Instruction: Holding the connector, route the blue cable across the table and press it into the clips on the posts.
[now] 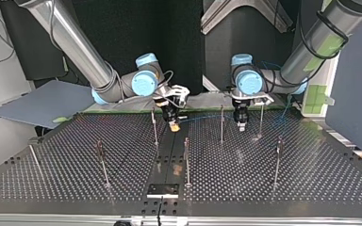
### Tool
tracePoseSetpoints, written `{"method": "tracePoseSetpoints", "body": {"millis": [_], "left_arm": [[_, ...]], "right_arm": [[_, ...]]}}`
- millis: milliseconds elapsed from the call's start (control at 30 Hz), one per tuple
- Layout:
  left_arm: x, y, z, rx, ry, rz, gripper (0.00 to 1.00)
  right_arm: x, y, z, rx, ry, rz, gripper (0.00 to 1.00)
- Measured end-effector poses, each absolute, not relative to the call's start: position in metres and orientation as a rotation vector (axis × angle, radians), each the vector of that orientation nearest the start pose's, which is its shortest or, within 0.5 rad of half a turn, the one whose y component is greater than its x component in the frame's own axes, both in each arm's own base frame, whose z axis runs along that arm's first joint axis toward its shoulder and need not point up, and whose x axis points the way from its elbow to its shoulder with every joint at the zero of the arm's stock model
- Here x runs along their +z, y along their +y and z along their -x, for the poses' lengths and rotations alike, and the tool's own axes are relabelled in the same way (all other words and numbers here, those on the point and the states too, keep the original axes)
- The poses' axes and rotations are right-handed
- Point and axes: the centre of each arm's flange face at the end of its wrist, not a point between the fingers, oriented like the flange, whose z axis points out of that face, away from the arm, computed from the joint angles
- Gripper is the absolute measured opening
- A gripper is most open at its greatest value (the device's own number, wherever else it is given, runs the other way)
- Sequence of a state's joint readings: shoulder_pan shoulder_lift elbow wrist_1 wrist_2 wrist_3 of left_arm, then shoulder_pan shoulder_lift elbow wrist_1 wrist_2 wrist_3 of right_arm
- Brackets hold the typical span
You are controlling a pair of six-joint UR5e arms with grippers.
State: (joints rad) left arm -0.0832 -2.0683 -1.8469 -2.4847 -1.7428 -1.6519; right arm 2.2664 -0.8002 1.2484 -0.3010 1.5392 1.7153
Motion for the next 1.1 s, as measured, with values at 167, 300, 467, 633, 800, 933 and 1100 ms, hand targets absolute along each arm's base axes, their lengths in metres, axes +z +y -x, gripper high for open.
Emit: {"method": "tracePoseSetpoints", "body": {"millis": [167, 300, 467, 633, 800, 933, 1100], "left_arm": [[0.148, -0.161, -0.552, 0.057, 1.723, 0.129, 1.00], [0.145, -0.161, -0.538, 0.077, 1.768, 0.128, 1.00], [0.151, -0.163, -0.519, 0.078, 1.786, 0.122, 1.00], [0.159, -0.167, -0.501, 0.064, 1.779, 0.117, 1.00], [0.166, -0.173, -0.483, 0.045, 1.775, 0.108, 1.00], [0.170, -0.178, -0.469, 0.036, 1.775, 0.095, 1.00], [0.180, -0.185, -0.454, 0.018, 1.758, 0.077, 1.00]], "right_arm": [[0.184, -0.475, -0.575, -2.257, 1.326, 2.454, 0.00], [0.184, -0.475, -0.574, -2.250, 1.327, 2.458, 0.00], [0.183, -0.474, -0.575, -2.245, 1.326, 2.462, 0.00], [0.183, -0.473, -0.575, -2.244, 1.325, 2.461, 0.00], [0.183, -0.472, -0.576, -2.244, 1.324, 2.460, 0.00], [0.183, -0.473, -0.575, -2.243, 1.325, 2.460, 0.00], [0.183, -0.473, -0.575, -2.242, 1.326, 2.461, 0.00]]}}
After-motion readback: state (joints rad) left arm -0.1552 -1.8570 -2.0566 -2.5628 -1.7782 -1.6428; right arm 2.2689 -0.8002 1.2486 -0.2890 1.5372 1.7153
